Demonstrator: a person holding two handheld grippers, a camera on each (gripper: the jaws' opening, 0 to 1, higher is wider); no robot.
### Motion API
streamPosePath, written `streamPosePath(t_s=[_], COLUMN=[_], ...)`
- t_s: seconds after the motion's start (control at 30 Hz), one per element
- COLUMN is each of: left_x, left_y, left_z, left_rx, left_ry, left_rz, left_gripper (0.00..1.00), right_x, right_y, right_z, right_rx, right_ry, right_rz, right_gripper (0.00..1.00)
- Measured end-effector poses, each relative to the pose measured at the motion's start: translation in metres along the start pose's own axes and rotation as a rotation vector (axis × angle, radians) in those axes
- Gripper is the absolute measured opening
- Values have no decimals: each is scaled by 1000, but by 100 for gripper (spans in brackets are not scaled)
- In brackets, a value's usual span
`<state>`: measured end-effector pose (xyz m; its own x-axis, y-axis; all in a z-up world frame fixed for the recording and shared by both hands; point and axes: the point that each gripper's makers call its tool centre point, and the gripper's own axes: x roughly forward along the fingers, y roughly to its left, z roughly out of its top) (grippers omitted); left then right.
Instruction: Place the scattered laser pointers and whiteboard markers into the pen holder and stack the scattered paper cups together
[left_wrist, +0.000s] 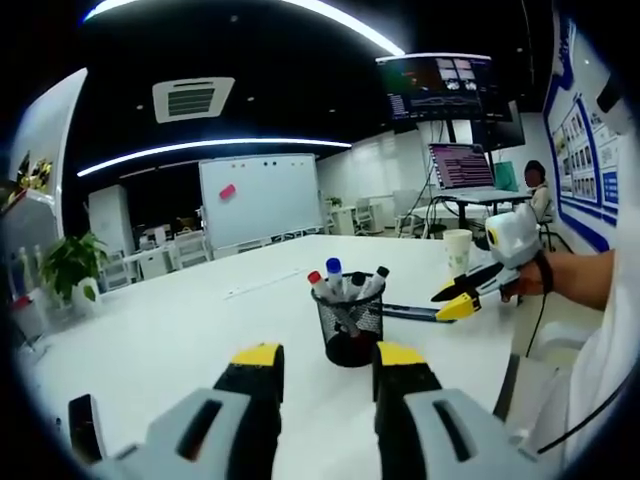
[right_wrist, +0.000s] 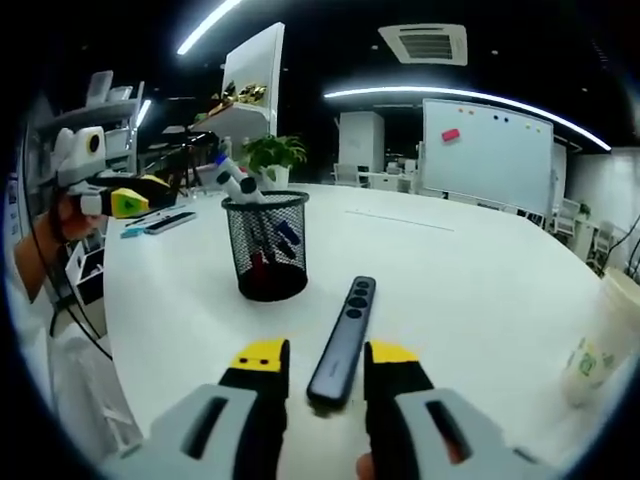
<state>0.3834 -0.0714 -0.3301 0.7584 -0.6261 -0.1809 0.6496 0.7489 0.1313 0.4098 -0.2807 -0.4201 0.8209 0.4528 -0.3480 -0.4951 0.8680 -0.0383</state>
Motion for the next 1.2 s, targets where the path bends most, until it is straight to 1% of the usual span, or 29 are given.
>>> streamPosePath(t_s=[0.5,0.7,0.87,1.03,1.13,1.2], left_x=[-1,-1,-1,-1,-1,-1], left_y=[0,1,1,2,2,2], left_z=[-2,-3,-2,-2,-2,-1], left_rx=[-4,-4,-1,3,5,5], left_ry=[6,5,6,9,10,9], left_rz=[3,4,5,3,5,4], left_gripper=[37,37,37,37,36,36], right_x=[4,4,4,3,3,3], right_y=[2,0,-3,-8,-12,-14], right_z=[-11,-10,-14,-19,-19,-20], right_rx=[22,31,40,30,30,27], right_ry=[30,31,37,54,54,57], right_rz=[1,-11,-27,-60,-79,-94], right_gripper=[30,30,29,25,20,20])
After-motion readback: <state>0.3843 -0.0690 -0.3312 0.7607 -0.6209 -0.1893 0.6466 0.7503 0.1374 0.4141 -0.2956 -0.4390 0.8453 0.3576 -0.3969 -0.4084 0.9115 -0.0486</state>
